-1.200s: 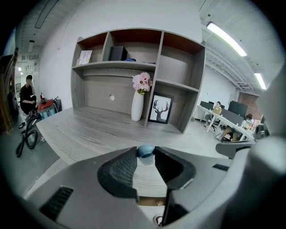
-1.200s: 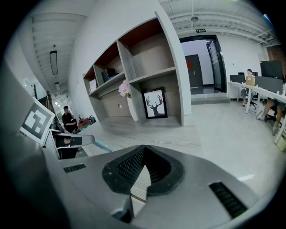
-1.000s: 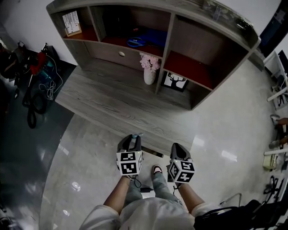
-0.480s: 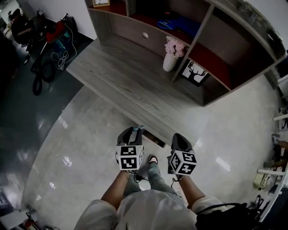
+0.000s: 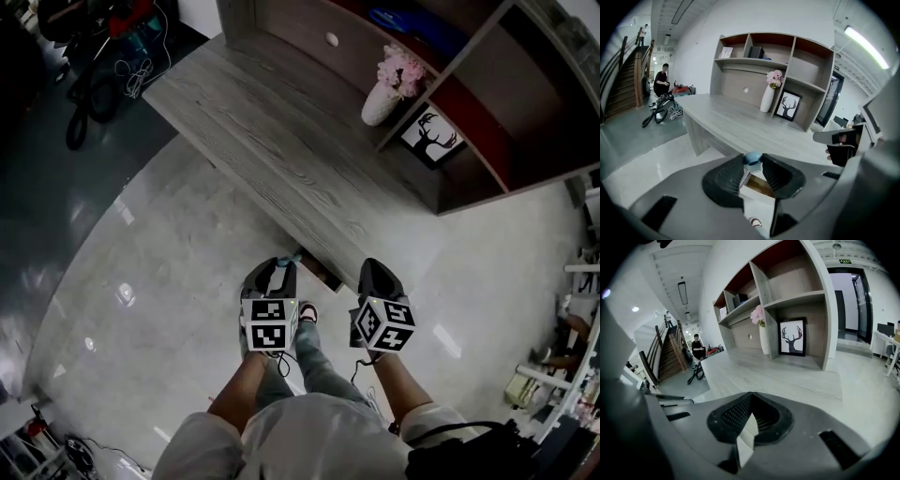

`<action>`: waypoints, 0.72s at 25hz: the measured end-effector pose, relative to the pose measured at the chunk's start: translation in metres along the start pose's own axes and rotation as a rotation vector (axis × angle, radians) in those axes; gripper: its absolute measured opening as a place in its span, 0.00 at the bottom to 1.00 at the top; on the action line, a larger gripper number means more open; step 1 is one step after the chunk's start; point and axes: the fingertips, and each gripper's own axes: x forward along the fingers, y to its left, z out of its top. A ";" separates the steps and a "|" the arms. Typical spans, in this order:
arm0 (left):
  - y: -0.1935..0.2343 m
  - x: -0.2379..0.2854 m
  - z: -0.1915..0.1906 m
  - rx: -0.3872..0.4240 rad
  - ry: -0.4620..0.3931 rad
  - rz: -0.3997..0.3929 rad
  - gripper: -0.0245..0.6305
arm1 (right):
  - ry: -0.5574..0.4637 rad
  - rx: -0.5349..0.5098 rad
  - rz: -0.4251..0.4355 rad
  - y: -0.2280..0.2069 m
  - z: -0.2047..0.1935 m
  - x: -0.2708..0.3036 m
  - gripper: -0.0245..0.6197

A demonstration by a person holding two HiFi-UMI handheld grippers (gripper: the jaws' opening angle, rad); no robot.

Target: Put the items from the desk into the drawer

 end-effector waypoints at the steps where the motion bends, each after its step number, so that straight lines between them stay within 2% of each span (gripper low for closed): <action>1: 0.000 0.003 -0.006 -0.006 0.007 0.003 0.24 | 0.002 -0.001 0.003 0.000 0.000 0.002 0.04; 9: -0.002 0.030 -0.043 -0.015 0.037 0.010 0.24 | 0.018 0.014 0.040 -0.001 -0.006 0.015 0.04; 18: 0.000 0.079 -0.080 -0.021 0.062 -0.003 0.24 | 0.029 0.039 0.040 -0.005 -0.014 0.030 0.04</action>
